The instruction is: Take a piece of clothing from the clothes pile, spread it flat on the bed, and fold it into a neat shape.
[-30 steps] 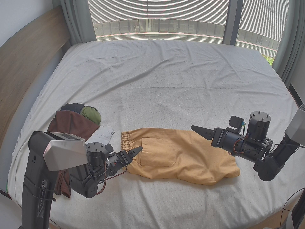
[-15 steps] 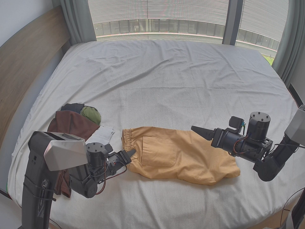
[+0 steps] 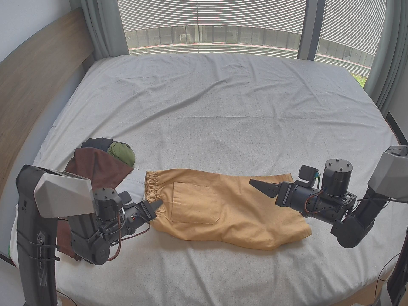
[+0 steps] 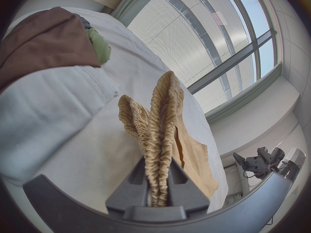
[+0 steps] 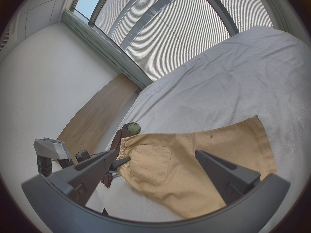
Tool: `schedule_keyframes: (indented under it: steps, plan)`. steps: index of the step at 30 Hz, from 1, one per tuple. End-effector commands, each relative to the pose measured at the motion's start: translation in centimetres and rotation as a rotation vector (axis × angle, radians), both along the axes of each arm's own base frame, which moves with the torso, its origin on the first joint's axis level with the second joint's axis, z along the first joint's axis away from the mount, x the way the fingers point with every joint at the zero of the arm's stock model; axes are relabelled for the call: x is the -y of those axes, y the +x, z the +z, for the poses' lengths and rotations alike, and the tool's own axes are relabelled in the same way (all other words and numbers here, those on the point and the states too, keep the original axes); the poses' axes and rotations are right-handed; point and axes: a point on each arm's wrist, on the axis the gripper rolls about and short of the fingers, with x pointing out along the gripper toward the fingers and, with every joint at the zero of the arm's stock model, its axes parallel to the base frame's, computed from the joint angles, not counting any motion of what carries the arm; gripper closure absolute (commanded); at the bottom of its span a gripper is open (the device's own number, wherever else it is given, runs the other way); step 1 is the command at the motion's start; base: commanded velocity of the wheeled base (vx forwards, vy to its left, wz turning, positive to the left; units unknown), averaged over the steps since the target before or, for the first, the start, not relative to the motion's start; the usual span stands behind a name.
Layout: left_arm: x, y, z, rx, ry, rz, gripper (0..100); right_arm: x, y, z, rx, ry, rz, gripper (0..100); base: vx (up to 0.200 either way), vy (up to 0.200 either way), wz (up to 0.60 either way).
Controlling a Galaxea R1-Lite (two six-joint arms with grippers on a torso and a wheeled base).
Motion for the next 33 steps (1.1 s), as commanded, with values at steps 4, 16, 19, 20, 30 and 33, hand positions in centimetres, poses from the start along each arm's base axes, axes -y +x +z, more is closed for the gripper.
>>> schedule_keyframes:
  steps: [4, 16, 19, 20, 30, 33]
  plan:
    - [-2.7, -1.0, 1.8, 0.001, -0.014, 0.010, 100, -0.4, 0.1, -1.6, -0.042, -0.018, 0.011, 0, 0.000, 0.000, 0.00]
    - [-6.4, -2.1, 2.4, -0.024, -0.013, 0.057, 100, -1.2, -0.4, -2.0, -0.051, -0.022, 0.038, 0, 0.000, 0.000, 0.00]
    - [-7.0, -2.2, 2.5, -0.018, -0.007, 0.067, 100, -1.3, -0.4, -2.1, -0.041, -0.018, 0.040, 0, 0.000, 0.000, 0.00]
    - [-7.2, -2.2, 2.5, -0.014, 0.002, 0.069, 100, -1.4, -0.4, -2.2, -0.046, -0.020, 0.041, 0, 0.000, 0.000, 0.00]
    - [-5.1, -2.3, 3.1, 0.021, 0.020, -0.013, 100, -1.4, -0.5, -2.3, -0.048, -0.021, 0.044, 0, 0.000, 0.000, 0.00]
    - [-2.6, -2.3, 4.0, 0.063, 0.013, -0.080, 100, -1.3, -0.4, -2.3, -0.048, -0.021, 0.040, 0, 0.000, 0.000, 0.00]
